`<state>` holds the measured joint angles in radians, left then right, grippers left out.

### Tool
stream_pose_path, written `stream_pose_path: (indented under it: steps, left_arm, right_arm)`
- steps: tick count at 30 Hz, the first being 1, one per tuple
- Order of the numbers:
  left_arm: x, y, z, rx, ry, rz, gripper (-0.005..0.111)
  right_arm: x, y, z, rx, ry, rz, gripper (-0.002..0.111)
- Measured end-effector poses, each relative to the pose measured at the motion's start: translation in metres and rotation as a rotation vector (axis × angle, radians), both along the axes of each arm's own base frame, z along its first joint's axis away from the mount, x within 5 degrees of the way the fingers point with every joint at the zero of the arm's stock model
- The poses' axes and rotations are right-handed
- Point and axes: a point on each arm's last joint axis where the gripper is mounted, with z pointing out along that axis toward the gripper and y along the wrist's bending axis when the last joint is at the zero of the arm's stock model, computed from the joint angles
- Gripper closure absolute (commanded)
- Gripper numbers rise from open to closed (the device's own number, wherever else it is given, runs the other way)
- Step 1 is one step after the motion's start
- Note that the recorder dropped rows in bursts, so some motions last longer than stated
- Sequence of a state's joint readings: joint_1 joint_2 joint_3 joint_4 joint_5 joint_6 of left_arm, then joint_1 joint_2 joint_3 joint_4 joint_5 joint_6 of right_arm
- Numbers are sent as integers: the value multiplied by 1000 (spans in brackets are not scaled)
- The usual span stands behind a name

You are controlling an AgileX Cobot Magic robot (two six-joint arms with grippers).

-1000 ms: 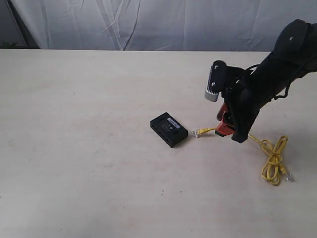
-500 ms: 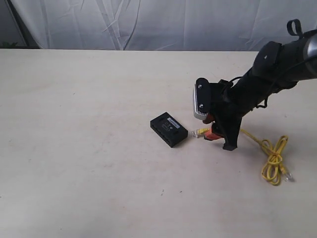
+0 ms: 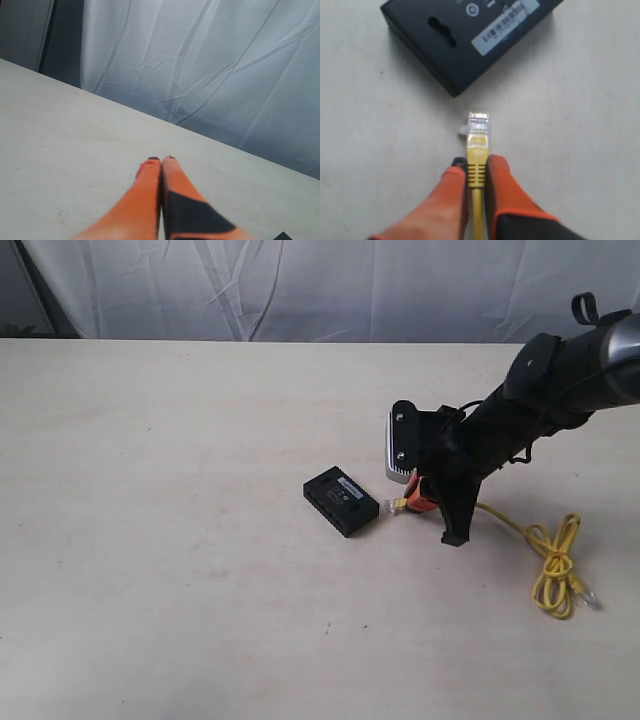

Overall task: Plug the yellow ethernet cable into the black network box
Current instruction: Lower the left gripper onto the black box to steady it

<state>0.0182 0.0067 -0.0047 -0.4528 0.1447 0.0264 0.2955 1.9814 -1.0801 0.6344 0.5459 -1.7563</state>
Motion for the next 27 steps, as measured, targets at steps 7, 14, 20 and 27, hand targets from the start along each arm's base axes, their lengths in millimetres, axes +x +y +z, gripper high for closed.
stream_pose_path:
  steps: [7, 14, 20, 27]
  left_arm:
    - [0, 2, 7, -201, -70, 24, 106]
    - [-4, 1, 33, -214, -137, 11, 106]
    - [11, 0, 62, -55, -39, -1, 106]
    - [69, -3, 76, 207, 320, -98, 106]
  right_arm:
    - [1, 0, 0, 3, -5, -25, 109]
    - [6, -14, 0, 9, 11, -80, 109]
    - [3, -18, 0, 17, 53, -70, 109]
    - [0, -16, 0, 41, 95, -67, 109]
